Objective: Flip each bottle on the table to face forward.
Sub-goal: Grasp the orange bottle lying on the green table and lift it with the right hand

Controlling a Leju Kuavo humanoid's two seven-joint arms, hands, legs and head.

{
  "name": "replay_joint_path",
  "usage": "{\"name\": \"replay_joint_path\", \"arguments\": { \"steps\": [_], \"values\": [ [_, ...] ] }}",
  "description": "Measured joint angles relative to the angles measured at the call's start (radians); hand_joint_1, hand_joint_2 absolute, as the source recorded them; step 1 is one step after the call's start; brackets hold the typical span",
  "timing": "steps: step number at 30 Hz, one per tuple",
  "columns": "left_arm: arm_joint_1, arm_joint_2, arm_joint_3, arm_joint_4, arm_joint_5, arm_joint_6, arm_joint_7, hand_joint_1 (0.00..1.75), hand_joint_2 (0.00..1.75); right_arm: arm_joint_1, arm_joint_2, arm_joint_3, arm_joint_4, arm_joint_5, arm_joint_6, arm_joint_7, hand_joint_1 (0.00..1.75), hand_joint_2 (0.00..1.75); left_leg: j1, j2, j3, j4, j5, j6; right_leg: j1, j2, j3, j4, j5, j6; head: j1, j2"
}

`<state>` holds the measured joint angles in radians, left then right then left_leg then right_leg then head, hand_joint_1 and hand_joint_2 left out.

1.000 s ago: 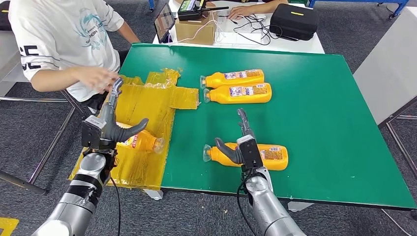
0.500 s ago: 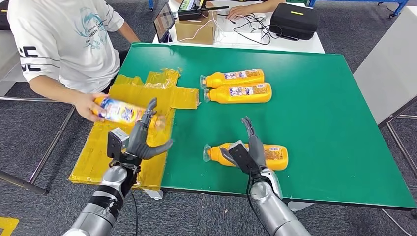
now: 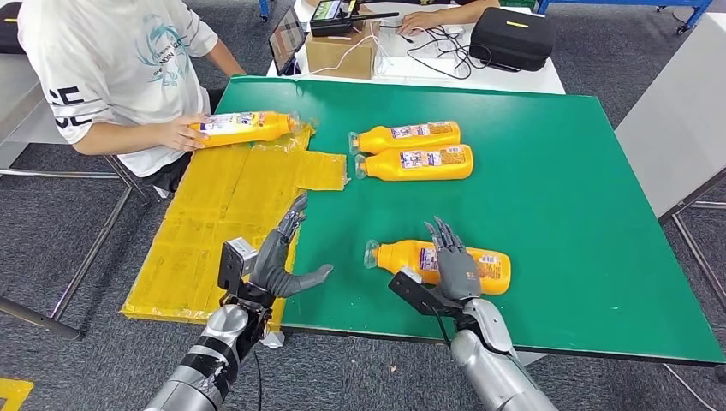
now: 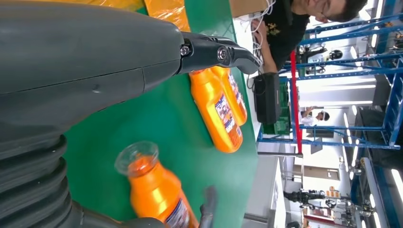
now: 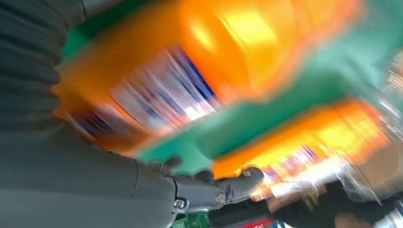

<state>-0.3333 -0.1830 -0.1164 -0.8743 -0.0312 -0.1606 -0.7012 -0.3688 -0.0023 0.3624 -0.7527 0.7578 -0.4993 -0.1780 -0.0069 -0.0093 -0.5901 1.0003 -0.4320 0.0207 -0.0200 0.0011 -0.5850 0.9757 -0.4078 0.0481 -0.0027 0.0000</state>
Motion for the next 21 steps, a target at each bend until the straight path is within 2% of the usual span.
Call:
{"name": "replay_joint_path", "arguments": {
  "steps": [4,9,15,20,21],
  "values": [
    [-0.002,-0.006,0.0,0.017,0.009,-0.017,0.0,0.0,1.75,0.03,-0.056,0.017,-0.053,0.121,0.039,0.095,0.0,1.75,-0.001,0.001,0.001,0.0,0.0,0.0,-0.001,0.0,0.001,-0.001,0.0,0.001,0.0,0.0],
    [-0.004,-0.009,0.0,0.026,0.009,-0.044,0.0,0.0,1.75,0.043,-0.129,0.024,-0.125,0.217,0.128,0.17,0.0,1.75,-0.001,0.0,0.002,0.0,0.0,0.001,-0.001,0.0,0.003,-0.002,0.001,0.001,0.0,0.0],
    [-0.004,-0.009,0.003,0.03,0.01,-0.07,0.0,0.0,1.75,0.004,-0.211,0.026,-0.151,0.263,0.262,0.189,0.0,1.75,-0.001,0.0,0.004,0.0,0.001,0.002,-0.001,0.0,0.005,-0.002,0.002,0.002,0.0,0.0],
    [-0.004,-0.009,0.007,0.032,0.01,-0.078,0.0,0.0,1.75,-0.032,-0.243,0.026,-0.142,0.272,0.294,0.194,0.0,1.75,-0.001,0.0,0.003,0.0,0.001,0.003,-0.001,0.0,0.005,-0.002,0.002,0.003,0.0,0.0],
    [-0.004,-0.009,0.007,0.032,0.009,-0.081,0.0,0.0,1.75,-0.039,-0.246,0.026,-0.136,0.274,0.296,0.196,0.06,1.75,-0.001,0.0,0.003,0.0,0.001,0.003,-0.001,0.0,0.005,-0.002,0.002,0.003,0.0,0.0]
  ]
}}
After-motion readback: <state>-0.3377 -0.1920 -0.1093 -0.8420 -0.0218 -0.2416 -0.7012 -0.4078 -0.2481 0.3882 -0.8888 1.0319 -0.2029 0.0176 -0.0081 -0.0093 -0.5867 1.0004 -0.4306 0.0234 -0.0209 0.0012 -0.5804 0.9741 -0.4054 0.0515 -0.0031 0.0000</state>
